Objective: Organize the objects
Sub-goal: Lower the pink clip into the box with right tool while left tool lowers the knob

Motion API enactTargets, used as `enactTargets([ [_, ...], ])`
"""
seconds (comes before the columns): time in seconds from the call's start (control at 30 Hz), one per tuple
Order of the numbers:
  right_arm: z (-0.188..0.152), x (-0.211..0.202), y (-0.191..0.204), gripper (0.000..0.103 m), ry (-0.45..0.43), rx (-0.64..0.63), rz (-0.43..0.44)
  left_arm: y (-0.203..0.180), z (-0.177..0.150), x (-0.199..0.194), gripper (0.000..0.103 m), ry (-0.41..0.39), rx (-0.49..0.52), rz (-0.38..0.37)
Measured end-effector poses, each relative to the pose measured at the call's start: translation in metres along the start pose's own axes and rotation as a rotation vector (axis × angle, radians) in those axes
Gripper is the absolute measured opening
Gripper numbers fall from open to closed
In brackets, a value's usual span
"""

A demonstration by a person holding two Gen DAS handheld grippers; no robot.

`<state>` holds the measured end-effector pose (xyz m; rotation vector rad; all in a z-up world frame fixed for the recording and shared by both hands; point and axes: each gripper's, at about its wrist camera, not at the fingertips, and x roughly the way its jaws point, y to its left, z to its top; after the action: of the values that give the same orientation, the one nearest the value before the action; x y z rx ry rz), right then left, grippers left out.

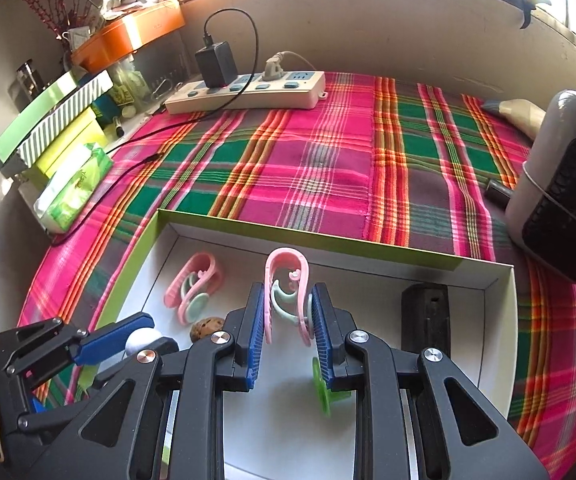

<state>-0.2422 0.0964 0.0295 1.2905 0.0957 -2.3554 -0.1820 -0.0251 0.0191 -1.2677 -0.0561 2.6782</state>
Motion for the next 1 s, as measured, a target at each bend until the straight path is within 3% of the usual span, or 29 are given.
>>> enactTargets([
  [1.0, 0.000, 0.016, -0.002, 0.024, 0.028, 0.013, -0.010, -0.006, -0.001, 0.006, 0.020, 0.006, 0.035, 0.011],
])
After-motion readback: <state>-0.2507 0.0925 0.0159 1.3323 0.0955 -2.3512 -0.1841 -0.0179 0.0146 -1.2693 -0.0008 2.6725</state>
